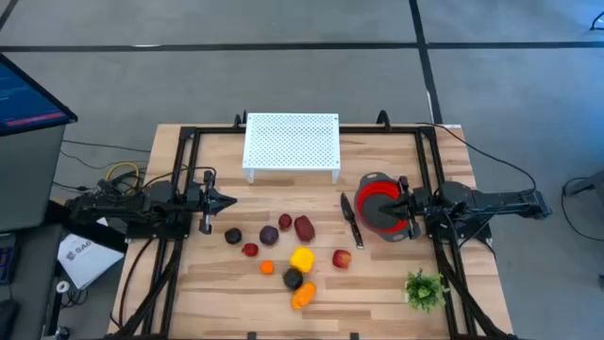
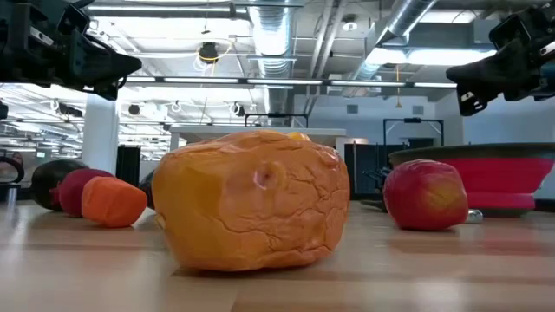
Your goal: Pick & Place Fruit
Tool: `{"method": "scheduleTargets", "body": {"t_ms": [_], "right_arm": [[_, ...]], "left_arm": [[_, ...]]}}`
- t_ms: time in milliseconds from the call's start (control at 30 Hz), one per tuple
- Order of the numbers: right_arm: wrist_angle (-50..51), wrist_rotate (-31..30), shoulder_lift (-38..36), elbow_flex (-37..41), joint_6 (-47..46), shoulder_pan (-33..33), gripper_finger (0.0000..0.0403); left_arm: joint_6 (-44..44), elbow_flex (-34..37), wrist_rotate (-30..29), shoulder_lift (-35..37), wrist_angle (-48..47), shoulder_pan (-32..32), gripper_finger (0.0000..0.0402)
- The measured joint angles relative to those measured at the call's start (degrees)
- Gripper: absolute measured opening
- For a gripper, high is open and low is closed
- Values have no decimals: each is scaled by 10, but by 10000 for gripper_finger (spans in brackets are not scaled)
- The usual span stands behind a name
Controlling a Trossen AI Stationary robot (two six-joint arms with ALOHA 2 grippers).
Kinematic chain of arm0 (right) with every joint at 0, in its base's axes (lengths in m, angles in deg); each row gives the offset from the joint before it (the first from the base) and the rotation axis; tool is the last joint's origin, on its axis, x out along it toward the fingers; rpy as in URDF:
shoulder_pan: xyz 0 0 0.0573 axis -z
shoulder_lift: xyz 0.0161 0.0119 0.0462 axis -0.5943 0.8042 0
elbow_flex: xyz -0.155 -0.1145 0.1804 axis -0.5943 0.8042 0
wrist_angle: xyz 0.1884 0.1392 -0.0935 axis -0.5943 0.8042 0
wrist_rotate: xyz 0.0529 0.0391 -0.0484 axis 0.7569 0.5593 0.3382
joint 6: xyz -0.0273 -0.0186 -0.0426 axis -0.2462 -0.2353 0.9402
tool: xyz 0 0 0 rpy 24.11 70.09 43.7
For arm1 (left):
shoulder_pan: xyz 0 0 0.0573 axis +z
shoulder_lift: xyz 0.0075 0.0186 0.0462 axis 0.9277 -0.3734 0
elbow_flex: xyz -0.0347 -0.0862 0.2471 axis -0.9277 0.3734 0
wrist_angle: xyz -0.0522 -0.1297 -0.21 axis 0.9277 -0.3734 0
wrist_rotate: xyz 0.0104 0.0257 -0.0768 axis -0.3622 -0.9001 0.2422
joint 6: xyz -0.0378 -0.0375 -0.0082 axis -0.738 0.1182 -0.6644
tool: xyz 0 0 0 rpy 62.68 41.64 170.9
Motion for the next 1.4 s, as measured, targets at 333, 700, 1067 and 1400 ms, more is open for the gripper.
{"method": "scheduleTargets", "body": {"t_ms": [333,700,1067,1400], "right_arm": [[0,0,0,0,0,0,5],[0,0,0,0,0,0,5],[-3,-3,0,0,137,4,5],[-139,-5,0,0,12,5,5]], "left_arm": [[0,0,0,0,0,0,4],[0,0,0,0,0,0,4],[-60,0,0,0,12,0,4],[-12,0,0,0,46,0,4]]}}
